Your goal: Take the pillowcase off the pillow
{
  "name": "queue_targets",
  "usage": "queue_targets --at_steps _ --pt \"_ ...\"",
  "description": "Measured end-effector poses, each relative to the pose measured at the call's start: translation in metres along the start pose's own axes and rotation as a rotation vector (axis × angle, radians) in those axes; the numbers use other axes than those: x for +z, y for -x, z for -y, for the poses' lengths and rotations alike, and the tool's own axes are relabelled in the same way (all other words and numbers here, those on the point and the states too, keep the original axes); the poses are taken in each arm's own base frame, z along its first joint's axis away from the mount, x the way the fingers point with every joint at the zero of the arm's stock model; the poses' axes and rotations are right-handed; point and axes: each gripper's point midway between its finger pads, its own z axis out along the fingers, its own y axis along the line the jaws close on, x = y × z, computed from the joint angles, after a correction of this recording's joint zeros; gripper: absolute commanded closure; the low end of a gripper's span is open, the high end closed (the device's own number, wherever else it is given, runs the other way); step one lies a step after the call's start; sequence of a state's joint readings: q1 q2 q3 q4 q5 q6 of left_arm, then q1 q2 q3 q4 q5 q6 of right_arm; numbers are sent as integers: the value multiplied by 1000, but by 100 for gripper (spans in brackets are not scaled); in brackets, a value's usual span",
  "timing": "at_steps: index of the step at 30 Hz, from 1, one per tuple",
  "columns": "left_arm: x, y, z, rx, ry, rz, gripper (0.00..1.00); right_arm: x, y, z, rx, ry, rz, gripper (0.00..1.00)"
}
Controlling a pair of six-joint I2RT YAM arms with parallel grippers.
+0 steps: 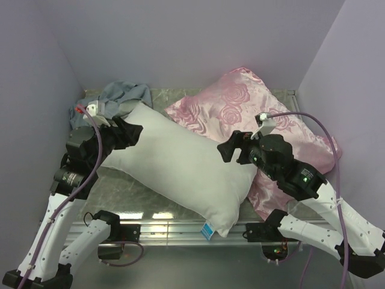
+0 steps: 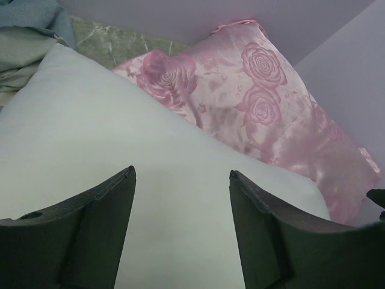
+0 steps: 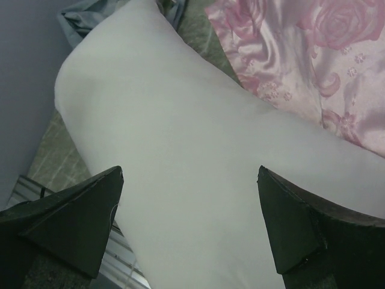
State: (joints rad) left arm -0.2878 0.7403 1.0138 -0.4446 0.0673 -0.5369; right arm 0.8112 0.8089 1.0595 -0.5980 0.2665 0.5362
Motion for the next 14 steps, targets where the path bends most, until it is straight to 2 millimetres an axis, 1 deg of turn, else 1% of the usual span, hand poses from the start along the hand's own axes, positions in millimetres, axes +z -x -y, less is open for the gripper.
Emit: queue_targets --at_steps 2,7,14 --pt "-2 -1 -1 -1 3 -5 31 1 1 -4 -1 22 2 0" --pt "-8 -10 -5 -2 14 -24 31 -2 13 -15 13 77 48 0" --pt "-17 -6 -2 -1 2 -3 31 -6 18 -16 18 90 72 0"
